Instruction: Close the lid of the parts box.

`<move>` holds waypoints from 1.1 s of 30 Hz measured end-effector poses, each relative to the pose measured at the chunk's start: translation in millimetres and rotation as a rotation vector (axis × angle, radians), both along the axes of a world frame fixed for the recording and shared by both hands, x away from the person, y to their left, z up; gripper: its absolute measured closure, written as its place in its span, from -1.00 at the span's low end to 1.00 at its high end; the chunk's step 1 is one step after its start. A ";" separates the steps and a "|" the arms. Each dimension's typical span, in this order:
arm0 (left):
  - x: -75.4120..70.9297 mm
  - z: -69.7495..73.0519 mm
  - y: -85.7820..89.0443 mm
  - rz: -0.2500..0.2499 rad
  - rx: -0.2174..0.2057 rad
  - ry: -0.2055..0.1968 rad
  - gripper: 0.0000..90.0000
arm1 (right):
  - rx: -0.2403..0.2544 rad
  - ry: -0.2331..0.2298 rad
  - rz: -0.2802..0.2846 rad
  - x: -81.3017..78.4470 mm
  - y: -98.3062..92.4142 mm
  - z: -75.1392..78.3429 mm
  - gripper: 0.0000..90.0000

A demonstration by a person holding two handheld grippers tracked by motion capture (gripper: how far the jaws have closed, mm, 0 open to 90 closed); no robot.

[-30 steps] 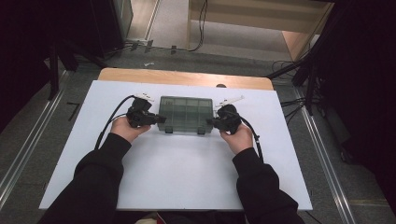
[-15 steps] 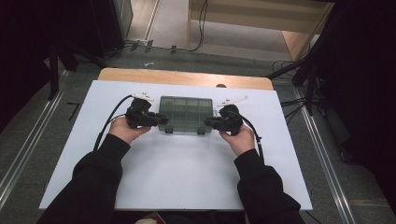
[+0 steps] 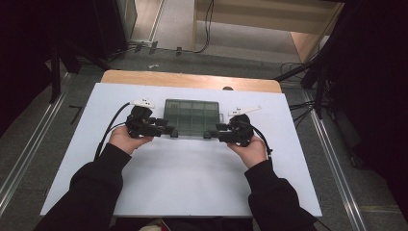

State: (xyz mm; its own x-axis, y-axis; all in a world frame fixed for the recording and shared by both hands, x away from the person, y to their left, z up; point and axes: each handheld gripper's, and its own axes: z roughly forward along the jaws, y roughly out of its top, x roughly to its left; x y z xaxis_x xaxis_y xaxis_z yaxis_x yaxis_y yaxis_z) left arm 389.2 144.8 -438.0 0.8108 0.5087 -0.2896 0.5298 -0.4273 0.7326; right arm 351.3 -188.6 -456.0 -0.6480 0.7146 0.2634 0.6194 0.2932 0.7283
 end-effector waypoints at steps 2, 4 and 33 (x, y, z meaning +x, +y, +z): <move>-3.7 -0.3 -0.3 -0.004 -0.004 0.003 0.03 | -0.007 -0.007 0.009 -3.4 0.1 -2.3 0.00; -7.4 -2.2 -0.9 -0.007 0.000 -0.007 -0.04 | -0.005 -0.005 0.020 -7.5 0.1 -3.9 -0.03; -56.3 -23.1 9.2 -0.038 0.012 -0.055 -0.27 | 0.020 -0.017 0.087 -56.1 -1.7 -21.6 -0.27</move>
